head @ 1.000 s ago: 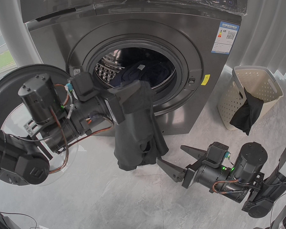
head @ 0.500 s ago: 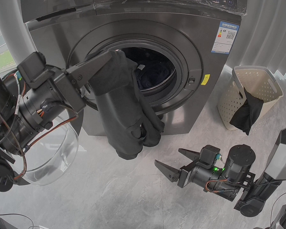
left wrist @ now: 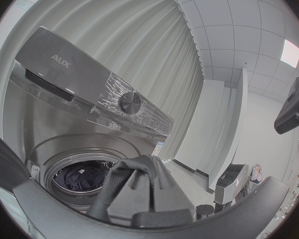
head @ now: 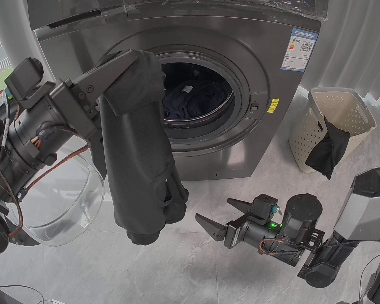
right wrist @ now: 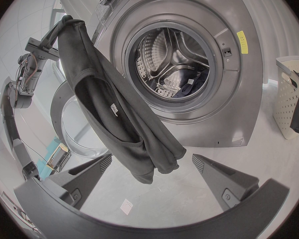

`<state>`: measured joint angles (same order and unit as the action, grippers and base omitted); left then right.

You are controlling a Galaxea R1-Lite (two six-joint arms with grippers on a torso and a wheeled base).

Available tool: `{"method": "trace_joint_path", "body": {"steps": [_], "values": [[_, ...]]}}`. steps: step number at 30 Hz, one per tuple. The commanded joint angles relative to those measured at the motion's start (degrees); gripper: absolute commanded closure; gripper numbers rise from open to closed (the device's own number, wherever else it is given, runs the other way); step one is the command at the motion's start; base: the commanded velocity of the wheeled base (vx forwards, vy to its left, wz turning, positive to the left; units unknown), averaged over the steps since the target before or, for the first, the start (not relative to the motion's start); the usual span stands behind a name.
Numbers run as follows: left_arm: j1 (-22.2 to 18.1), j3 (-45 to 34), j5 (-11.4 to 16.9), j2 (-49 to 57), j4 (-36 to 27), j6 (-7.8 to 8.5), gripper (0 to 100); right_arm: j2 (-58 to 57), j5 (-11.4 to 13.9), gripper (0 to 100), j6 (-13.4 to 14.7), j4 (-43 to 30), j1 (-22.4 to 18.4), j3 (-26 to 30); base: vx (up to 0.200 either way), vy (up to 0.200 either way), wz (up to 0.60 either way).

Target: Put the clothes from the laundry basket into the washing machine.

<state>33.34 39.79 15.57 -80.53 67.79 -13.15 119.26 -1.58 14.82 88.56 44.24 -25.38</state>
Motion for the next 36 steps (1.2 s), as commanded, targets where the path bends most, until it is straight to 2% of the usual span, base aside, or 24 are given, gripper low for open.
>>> {"method": "trace_joint_path", "body": {"steps": [1, 9, 16, 24, 36], "values": [[0.06, -0.33, 0.08, 0.2, -0.03, -0.03, 100, 0.89, -0.09, 0, 0.03, 0.03, 0.5, -0.28, 0.0, 0.0, 0.0], [0.23, -0.5, -0.01, -1.3, 0.15, 0.06, 100, 1.41, 0.0, 0, 0.03, -0.06, 0.67, -0.37, 0.0, 0.0, 0.0], [0.23, -0.5, -0.01, -2.17, 0.15, 0.15, 100, 3.17, 0.18, 0, 0.03, -0.06, 2.61, -1.16, 0.0, 0.0, 0.0], [0.15, -0.33, -0.1, -2.44, 0.15, 0.15, 100, 6.42, 5.72, 0, -0.5, -0.06, 4.19, -5.64, 0.0, 0.0, 0.0], [0.23, 0.02, -0.01, -1.91, 0.15, 0.06, 100, 13.54, 8.7, 0, -0.59, -0.15, 3.22, -14.17, 0.0, 0.0, 0.0]]}}
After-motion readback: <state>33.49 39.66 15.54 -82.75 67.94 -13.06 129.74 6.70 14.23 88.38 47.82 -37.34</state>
